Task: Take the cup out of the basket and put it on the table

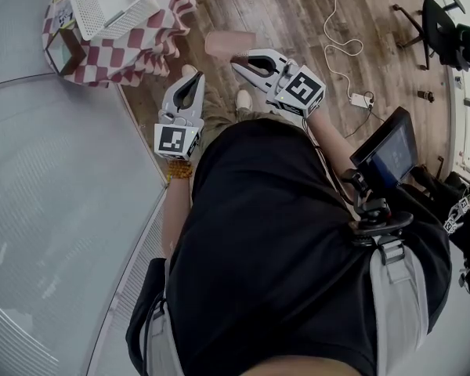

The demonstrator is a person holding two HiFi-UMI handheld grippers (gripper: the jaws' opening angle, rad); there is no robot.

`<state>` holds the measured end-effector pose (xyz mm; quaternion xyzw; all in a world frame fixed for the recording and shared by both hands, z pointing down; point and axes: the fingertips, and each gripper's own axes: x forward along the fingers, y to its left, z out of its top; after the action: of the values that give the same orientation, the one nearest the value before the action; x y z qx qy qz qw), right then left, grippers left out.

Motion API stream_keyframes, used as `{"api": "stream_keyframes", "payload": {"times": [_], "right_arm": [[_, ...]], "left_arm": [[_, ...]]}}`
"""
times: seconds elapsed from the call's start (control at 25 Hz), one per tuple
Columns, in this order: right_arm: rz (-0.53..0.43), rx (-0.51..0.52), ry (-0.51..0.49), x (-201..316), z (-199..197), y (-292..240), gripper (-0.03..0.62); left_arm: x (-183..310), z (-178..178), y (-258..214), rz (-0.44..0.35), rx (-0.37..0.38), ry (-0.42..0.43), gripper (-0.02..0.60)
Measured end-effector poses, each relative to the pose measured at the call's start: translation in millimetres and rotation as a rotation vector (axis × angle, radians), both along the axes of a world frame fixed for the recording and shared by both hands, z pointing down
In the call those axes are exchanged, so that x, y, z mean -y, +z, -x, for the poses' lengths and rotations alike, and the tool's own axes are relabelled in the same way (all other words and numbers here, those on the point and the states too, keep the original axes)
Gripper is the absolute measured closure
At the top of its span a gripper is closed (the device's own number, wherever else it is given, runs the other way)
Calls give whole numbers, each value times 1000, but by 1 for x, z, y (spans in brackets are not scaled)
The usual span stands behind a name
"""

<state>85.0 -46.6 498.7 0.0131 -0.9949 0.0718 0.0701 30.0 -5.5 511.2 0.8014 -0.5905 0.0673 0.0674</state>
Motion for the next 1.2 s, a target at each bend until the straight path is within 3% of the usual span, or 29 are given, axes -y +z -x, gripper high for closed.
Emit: {"api": "stream_keyframes", "payload": {"times": [0.48, 1.2], "right_arm": [[23, -46, -14, 13, 5, 22, 571], [31, -78, -20, 14, 8, 38, 571]], "left_arm": [[9, 3, 19, 59, -16, -24, 575], [7, 5, 36, 86, -26, -40, 575]]}}
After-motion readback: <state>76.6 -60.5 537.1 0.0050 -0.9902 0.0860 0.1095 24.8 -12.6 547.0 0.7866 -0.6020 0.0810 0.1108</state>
